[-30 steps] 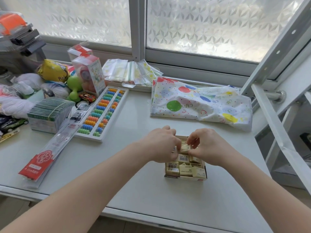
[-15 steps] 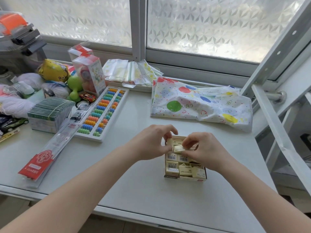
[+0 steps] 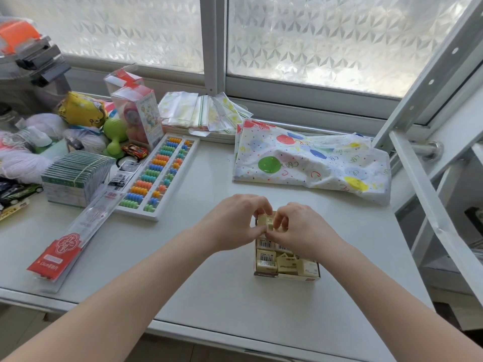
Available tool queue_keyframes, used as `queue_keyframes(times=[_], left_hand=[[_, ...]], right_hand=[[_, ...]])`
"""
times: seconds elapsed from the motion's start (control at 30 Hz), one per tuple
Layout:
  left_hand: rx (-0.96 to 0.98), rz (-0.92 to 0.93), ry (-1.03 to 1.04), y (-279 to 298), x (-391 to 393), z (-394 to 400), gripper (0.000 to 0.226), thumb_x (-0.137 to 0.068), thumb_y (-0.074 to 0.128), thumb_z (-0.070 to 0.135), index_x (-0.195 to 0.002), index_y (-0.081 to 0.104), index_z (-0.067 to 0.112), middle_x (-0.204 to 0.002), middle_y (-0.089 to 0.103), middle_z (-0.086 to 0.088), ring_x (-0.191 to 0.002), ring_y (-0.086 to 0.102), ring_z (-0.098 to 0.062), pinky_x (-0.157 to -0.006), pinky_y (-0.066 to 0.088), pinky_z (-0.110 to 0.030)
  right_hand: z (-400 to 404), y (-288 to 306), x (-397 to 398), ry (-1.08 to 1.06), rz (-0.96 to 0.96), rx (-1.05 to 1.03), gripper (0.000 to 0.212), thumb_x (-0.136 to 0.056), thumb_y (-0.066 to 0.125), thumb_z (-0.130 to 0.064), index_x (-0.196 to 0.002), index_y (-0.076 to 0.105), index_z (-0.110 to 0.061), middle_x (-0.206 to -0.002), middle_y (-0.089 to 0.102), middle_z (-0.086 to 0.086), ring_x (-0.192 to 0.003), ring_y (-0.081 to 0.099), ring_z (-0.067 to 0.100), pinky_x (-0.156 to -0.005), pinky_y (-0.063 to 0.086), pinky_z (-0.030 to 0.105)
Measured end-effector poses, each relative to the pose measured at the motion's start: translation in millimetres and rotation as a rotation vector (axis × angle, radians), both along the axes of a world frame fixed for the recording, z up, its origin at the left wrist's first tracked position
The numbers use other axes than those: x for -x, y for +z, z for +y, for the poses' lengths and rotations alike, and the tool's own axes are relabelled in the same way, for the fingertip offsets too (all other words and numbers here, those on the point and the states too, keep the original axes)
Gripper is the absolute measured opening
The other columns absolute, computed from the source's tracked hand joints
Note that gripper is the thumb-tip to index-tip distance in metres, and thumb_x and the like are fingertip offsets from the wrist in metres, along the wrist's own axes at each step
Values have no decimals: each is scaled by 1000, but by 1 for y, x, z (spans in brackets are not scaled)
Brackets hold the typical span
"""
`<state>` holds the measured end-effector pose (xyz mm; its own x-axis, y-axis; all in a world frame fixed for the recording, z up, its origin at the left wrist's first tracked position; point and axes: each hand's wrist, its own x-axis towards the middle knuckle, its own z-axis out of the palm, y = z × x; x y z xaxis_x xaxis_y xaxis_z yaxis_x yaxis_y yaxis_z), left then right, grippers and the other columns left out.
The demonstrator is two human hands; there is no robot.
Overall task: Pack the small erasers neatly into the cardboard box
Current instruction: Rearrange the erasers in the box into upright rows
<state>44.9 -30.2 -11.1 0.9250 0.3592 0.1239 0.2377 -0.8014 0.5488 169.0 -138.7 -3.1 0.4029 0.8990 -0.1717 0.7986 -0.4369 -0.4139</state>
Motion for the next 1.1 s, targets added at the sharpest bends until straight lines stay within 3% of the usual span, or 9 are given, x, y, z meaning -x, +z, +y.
queue_keyframes(times=[0.2, 0.33, 0.5, 0.6, 0.7, 0.77, 0.87, 1.0, 1.1], left_hand=[[40, 14, -23, 2, 2, 7, 22, -77, 72, 18, -100, 71, 17, -95, 68, 3, -88, 64, -9, -82, 51, -24], [415, -144, 111, -5, 11, 8, 25, -71, 78, 5, -94, 72, 9, -94, 71, -2, -90, 69, -8, -85, 55, -22], [764, -248, 221, -7, 19, -5, 25, -70, 77, -2, -90, 69, 8, -92, 74, -7, -88, 72, -9, -77, 55, -18], [954, -329, 253, -3, 19, -13, 26, -71, 74, -7, -94, 66, 5, -91, 72, -10, -82, 72, -14, -73, 56, -19], [1093, -427, 367, -3, 16, -24, 37, -75, 71, -4, -108, 60, 8, -97, 68, -9, -81, 70, -12, -75, 57, -20], [1270, -510, 467, -4, 13, -35, 36, -79, 68, -1, -112, 58, 9, -99, 67, -13, -85, 69, -18, -82, 57, -25], [1516, -573, 583, 0, 5, -51, 26, -82, 65, 0, -106, 59, 8, -93, 68, -15, -80, 68, -20, -78, 58, -24], [1495, -487, 586, 4, 3, -54, 18, -82, 65, 0, -98, 60, 8, -84, 70, -11, -62, 67, -13, -60, 59, -22], [1320, -381, 500, 5, 6, -47, 24, -82, 67, 2, -104, 59, 7, -77, 71, -7, -61, 68, -10, -56, 56, -21]], right_hand=[[-2, -3, -5, -37, -8, 11, 19, -73, 68, -34, -75, 58, -18, -81, 54, -3, -80, 49, 15, -68, 37, 25], [-10, 8, -8, -24, 168, -153, 18, -70, 73, -22, -85, 63, -18, -79, 57, -8, -72, 53, 5, -65, 42, 18], [-16, 18, 1, 107, 187, -327, 28, -70, 75, -18, -97, 66, -21, -86, 66, -12, -83, 59, 4, -72, 47, 13], [-14, 16, 6, 123, 125, -385, 20, -71, 75, -19, -90, 69, -21, -80, 69, -10, -75, 61, 3, -70, 49, 16], [-13, 17, 10, 1, 145, -470, 9, -69, 76, -21, -75, 70, -20, -68, 68, -9, -66, 63, 5, -65, 50, 17], [-15, 16, 15, -66, 116, -523, 11, -68, 77, -22, -69, 67, -17, -64, 67, -7, -62, 63, 8, -61, 52, 23], [-18, 15, 24, -107, 45, -575, 15, -68, 75, -19, -64, 61, -14, -62, 63, -4, -61, 60, 12, -60, 53, 34], [-22, 17, 25, -85, -2, -463, 29, -62, 78, -27, -69, 52, -16, -67, 52, -8, -60, 49, 8, -58, 47, 32], [-28, 28, 22, 63, 0, -355, 39, -65, 74, -30, -97, 52, -25, -95, 47, -13, -79, 50, 5, -70, 47, 26]])
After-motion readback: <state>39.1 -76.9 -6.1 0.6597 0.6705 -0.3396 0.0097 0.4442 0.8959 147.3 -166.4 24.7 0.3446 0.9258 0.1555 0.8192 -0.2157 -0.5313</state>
